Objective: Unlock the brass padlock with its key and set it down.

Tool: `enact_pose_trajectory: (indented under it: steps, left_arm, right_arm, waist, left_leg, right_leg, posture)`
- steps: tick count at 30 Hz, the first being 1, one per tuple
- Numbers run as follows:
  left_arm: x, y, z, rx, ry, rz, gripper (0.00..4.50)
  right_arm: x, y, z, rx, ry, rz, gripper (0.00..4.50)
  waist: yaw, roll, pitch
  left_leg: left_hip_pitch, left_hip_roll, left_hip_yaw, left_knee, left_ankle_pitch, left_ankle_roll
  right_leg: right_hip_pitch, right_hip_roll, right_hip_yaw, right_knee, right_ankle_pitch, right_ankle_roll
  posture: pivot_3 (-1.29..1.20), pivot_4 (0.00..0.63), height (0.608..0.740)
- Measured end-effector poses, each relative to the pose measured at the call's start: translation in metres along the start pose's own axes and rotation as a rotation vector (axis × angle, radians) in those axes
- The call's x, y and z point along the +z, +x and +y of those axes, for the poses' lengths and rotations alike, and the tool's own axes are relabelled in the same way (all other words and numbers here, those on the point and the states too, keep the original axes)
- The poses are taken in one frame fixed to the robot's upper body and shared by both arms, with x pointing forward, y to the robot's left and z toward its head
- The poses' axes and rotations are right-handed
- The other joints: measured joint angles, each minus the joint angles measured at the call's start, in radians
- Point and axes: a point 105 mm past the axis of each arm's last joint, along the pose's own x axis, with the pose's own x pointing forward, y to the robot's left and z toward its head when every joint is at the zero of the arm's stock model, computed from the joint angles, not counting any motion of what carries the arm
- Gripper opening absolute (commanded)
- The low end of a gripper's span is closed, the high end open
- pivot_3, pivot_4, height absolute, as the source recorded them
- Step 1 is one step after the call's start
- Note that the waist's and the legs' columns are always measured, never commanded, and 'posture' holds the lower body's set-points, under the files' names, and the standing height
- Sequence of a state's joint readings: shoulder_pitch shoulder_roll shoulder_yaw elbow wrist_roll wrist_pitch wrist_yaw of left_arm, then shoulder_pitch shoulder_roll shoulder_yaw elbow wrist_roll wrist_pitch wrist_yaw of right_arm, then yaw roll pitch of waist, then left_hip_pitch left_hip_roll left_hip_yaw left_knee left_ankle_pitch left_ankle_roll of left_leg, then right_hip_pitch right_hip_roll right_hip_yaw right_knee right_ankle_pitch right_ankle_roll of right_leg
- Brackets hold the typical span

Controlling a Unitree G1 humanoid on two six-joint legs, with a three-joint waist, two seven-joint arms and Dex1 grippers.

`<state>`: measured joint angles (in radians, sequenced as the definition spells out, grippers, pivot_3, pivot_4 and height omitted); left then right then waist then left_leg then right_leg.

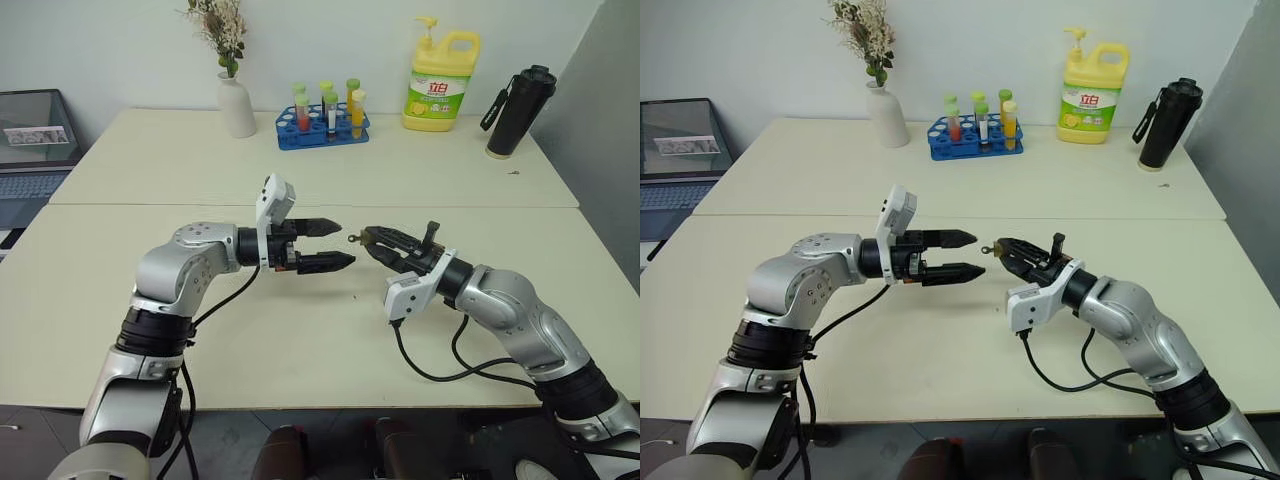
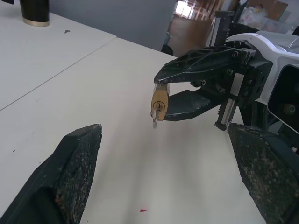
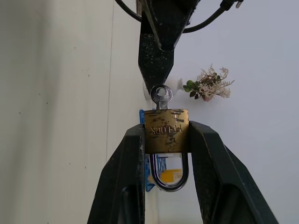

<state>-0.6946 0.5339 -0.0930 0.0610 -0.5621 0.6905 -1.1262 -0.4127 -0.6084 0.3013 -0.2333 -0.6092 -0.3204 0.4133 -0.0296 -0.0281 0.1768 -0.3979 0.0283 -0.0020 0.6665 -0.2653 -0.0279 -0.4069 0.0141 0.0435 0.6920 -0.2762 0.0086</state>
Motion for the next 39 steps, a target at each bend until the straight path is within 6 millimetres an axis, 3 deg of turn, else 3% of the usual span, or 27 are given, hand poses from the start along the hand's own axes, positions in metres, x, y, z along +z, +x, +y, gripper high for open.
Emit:
enact_pose_trajectory:
  steps: [2, 5, 18, 30, 39]
  left_arm:
    - [0.002, 0.004, 0.000, -0.012, -0.002, -0.007, 4.50]
    - [0.001, 0.005, 0.001, -0.018, 0.010, 0.002, 3.93]
    - [0.003, 0.011, 0.007, -0.016, 0.014, -0.012, 0.06]
    - [0.000, 0.013, 0.007, -0.027, 0.047, -0.003, 0.00]
    - [0.000, 0.013, 0.006, -0.022, 0.349, 0.034, 0.00]
  right_arm:
    - [0.000, 0.000, 0.000, -0.002, 0.000, 0.000, 0.94]
    - [0.000, 0.000, 0.000, -0.002, -0.001, 0.000, 0.94]
    - [0.002, 0.002, 0.001, -0.002, 0.008, -0.005, 0.94]
    - [0.001, 0.002, 0.003, 0.019, 0.018, 0.003, 0.94]
    - [0.002, 0.002, 0.005, 0.023, 0.063, 0.002, 0.94]
  waist:
    - [0.000, 0.000, 0.000]
    - [-0.001, 0.000, 0.000]
    - [0.000, 0.000, 0.000]
    - [0.000, 0.000, 0.000]
    - [0.000, 0.000, 0.000]
  left_leg:
    - [0.000, 0.000, 0.000, 0.000, 0.000, 0.000]
    - [0.000, 0.000, 0.000, 0.000, 0.000, 0.000]
    - [0.000, 0.000, 0.000, 0.001, 0.000, 0.000]
    - [0.000, 0.000, 0.000, 0.001, 0.000, 0.000]
    - [0.000, 0.000, 0.000, 0.001, 0.000, 0.000]
  right_leg:
    - [0.000, 0.000, 0.000, 0.000, 0.000, 0.000]
    - [0.000, 0.000, 0.000, 0.000, 0.000, 0.000]
    - [0.000, 0.000, 0.000, 0.001, 0.000, 0.000]
    - [0.000, 0.000, 0.000, 0.002, 0.000, 0.000]
    - [0.000, 0.000, 0.001, 0.002, 0.000, 0.000]
  posture:
    - [0.00, 0.150, 0.740]
    - [0.00, 0.150, 0.740]
    - [0.00, 0.150, 0.740]
    - [0.00, 0.150, 0.740]
    - [0.00, 0.150, 0.740]
